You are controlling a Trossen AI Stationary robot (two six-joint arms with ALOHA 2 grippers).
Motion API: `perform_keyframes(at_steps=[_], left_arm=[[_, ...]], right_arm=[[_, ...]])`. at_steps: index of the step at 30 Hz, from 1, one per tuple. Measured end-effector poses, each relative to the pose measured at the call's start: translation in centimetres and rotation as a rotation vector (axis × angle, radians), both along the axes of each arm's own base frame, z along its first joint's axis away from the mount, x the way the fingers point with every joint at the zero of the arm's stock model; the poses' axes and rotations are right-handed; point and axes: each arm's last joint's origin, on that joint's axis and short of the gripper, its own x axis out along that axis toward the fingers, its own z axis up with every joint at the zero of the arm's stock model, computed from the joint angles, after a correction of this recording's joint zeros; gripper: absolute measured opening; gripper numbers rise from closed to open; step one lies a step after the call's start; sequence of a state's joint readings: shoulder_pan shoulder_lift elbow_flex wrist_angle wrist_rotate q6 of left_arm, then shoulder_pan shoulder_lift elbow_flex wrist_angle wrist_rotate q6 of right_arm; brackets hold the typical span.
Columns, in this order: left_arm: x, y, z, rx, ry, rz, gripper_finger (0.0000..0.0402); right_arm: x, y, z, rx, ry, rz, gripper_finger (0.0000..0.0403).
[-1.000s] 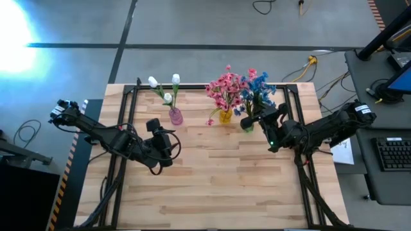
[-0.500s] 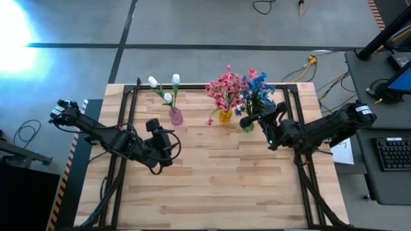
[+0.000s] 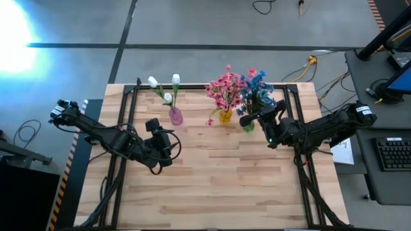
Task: Sort flowers into vase by color
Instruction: Put the blue flowers into the green vase
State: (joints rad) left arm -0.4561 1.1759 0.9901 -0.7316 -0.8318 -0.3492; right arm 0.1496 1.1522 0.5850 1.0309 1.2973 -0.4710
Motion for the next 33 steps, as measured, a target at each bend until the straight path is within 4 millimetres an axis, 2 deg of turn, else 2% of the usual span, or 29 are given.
perform_keyframes(at_steps=[33], left_arm=[[-0.1,0.0,-0.1,0.004,0.011,-0.001,0.0222]], right_arm=[[-0.3,0.0,-1.5,-0.010,0.040,0.023,0.0017]])
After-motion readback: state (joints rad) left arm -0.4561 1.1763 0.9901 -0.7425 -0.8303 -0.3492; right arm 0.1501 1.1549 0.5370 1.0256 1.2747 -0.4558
